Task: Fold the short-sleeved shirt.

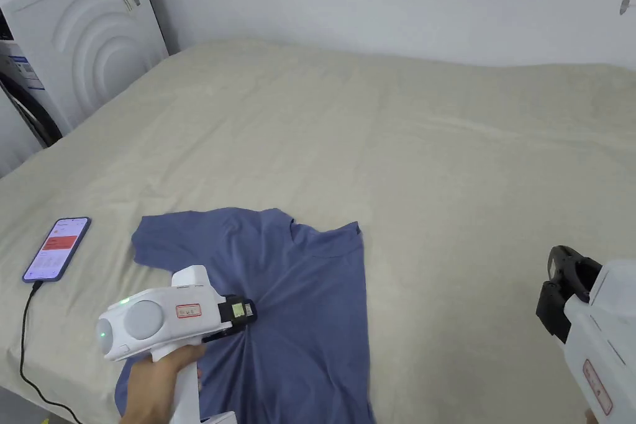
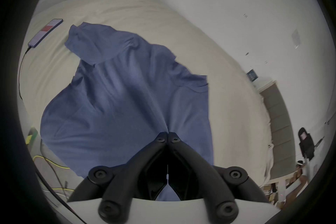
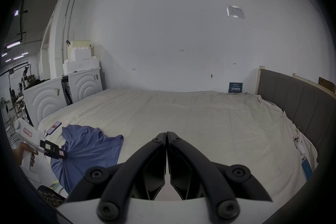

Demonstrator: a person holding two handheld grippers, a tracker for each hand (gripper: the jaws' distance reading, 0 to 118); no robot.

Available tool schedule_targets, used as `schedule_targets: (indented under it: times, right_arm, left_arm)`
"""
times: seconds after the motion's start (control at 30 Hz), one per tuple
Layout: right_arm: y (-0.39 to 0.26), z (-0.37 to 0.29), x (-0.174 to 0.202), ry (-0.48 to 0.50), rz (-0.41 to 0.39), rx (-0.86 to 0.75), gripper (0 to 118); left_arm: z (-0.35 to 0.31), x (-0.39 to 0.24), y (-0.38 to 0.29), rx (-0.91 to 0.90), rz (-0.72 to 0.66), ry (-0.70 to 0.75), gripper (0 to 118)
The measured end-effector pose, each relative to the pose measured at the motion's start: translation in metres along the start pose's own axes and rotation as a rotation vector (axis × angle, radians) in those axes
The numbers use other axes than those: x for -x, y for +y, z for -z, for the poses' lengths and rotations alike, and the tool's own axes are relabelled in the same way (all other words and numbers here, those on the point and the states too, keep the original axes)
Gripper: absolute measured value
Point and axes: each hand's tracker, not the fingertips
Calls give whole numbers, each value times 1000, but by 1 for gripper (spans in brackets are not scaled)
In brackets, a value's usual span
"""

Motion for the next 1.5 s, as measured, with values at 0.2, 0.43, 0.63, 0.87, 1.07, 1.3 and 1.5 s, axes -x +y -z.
schedule_targets:
  times: [0.2,0.43,0.63,0.87,1.07,1.3,1.5]
  right_arm:
    - [3,-13,-11,-20,18,-22,1]
    - [5,-30,-31,-58,38,-46,1]
    - [10,-47,-55,-131,56,-79,1]
    - [12,-80,-97,-238,82,-113,1]
    - [8,-104,-128,-319,110,-125,1]
    - [-2,-119,-146,-365,124,-120,1]
    - [-14,-130,-158,-391,136,-94,1]
  left_arm:
    - [-13,-36,-5,-31,-36,-228,0]
    - [-1,-137,19,-33,17,-446,0]
    - [2,-240,42,-43,128,-614,0]
    - [-4,-341,48,-36,281,-717,0]
    - [4,-398,29,14,388,-719,0]
    - [69,-432,-24,124,671,-437,0]
    - [143,-428,-72,258,769,-273,0]
